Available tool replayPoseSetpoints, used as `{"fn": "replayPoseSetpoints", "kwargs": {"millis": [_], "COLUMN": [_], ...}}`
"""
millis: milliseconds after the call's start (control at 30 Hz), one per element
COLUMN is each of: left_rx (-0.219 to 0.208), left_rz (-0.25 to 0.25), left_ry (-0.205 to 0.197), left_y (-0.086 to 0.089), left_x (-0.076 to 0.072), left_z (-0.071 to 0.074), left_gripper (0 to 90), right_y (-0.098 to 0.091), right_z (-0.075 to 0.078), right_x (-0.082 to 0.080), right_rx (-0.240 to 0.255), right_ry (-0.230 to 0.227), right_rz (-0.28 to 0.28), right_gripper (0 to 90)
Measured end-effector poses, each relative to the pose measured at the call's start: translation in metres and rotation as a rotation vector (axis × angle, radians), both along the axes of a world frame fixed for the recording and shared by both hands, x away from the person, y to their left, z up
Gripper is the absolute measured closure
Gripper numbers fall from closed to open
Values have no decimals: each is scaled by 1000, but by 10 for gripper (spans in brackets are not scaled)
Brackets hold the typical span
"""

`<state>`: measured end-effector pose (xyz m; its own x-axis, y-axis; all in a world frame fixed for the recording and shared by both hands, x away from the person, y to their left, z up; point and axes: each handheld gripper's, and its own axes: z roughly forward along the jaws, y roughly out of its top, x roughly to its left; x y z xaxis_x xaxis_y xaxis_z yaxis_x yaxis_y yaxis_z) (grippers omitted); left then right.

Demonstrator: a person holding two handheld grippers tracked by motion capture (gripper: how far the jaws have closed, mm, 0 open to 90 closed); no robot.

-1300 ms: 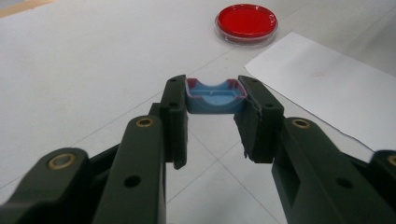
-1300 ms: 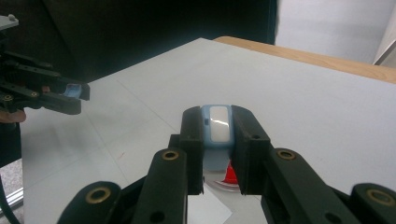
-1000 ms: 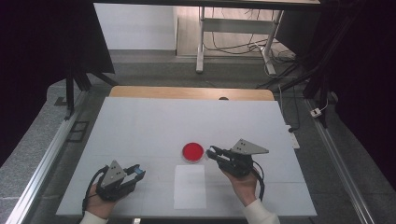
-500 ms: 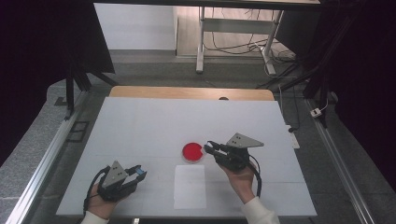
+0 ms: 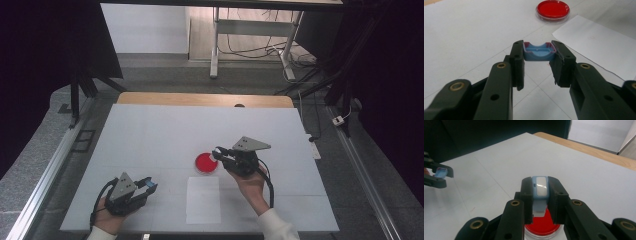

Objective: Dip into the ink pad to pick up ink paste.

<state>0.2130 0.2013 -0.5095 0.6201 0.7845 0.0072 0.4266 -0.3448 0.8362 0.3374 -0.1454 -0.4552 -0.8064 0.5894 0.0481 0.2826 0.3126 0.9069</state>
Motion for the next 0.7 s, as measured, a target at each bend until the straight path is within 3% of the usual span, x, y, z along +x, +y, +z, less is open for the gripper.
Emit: {"fn": "replayPoseSetpoints", "kwargs": {"millis": [700], "left_rx": [5], "left_rz": [-1], "left_ry": [11], "left_y": [-2], "left_x": [2], "left_z": [-3], "left_gripper": [650], "right_y": [22], "right_z": [-17], "right_x": [26], "right_rx": [-98], "right_ry": [47], "right_rz": [11], "right_gripper": [747]}}
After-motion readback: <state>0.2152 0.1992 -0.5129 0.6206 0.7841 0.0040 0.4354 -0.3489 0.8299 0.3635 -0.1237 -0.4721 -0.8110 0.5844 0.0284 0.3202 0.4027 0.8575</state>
